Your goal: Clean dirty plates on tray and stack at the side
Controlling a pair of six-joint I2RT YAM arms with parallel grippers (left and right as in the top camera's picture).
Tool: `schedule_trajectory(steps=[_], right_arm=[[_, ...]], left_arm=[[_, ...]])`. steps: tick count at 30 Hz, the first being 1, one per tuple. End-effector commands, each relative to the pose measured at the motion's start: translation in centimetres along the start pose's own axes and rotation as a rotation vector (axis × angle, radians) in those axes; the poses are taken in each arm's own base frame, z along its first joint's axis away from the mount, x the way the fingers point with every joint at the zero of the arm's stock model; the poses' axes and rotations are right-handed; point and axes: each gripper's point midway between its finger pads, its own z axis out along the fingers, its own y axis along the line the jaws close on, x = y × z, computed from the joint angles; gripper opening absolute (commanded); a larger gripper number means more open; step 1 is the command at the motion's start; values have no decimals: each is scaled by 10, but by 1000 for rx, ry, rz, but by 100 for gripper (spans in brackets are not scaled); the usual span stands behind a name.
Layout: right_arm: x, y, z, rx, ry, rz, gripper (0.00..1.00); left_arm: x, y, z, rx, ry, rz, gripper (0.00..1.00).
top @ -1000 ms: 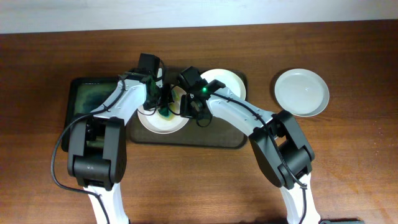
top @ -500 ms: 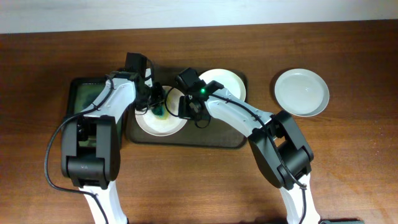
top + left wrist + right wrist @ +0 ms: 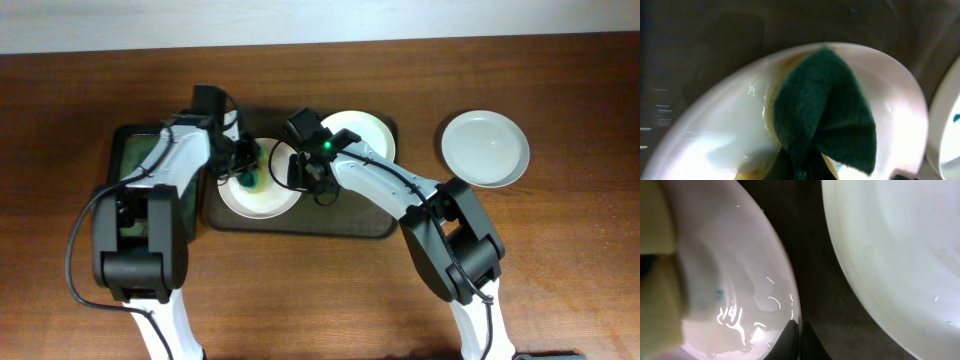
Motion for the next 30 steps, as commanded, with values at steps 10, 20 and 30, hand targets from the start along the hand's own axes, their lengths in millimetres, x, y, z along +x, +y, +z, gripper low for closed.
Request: schedule_trajectory(steps=[10,20,30], right_arm=[[15,30,4,-169,103,-7,4],[5,36,-4,-276,136,15,4],[5,15,0,-178,126,34,4]], left_arm=[[10,-32,-11,193,62,1,0],[0,8,-8,-35,1,-36,0],[-24,36,-55,-261,-162,27,0]])
